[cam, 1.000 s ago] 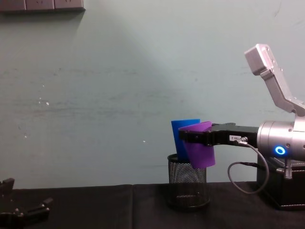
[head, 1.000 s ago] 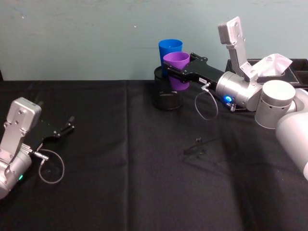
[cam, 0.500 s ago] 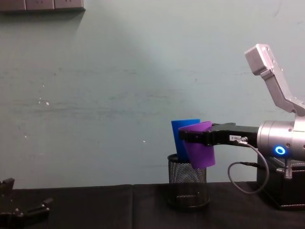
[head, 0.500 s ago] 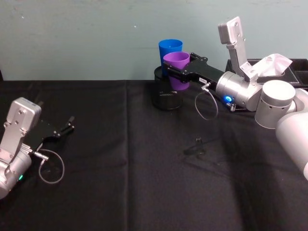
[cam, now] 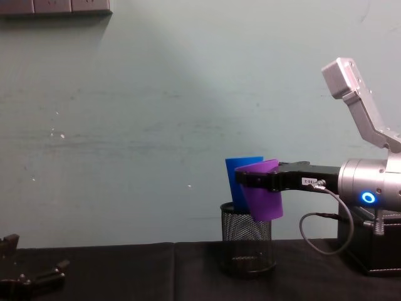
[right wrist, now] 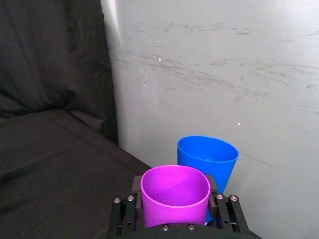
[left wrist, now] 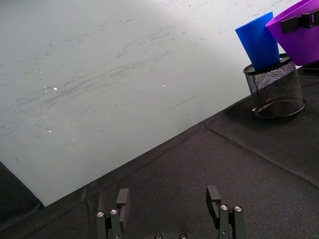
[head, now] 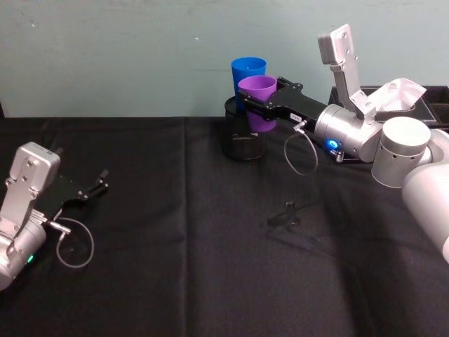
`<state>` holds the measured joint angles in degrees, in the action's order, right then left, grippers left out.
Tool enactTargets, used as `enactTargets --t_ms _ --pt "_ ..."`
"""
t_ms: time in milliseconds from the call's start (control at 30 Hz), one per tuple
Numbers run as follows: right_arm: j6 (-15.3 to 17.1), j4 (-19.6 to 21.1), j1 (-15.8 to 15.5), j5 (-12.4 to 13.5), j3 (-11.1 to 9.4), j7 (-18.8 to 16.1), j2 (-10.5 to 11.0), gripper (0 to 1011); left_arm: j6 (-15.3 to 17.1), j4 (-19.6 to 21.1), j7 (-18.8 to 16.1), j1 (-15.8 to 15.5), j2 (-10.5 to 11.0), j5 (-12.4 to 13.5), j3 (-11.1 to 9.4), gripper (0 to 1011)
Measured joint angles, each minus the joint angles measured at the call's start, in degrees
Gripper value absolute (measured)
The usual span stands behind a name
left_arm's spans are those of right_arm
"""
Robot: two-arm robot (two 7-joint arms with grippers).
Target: Pick up one cup with a gripper and tap it against the other cup.
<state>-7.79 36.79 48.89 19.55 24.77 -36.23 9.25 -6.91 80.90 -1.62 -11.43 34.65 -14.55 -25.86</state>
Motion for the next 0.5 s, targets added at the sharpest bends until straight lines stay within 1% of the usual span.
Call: enactTargets --t_ms 500 --pt "0.0 0.0 0.0 0.0 0.0 0.0 0.0 724 0.0 0.0 0.0 0.0 0.0 0.0 0.0 1000"
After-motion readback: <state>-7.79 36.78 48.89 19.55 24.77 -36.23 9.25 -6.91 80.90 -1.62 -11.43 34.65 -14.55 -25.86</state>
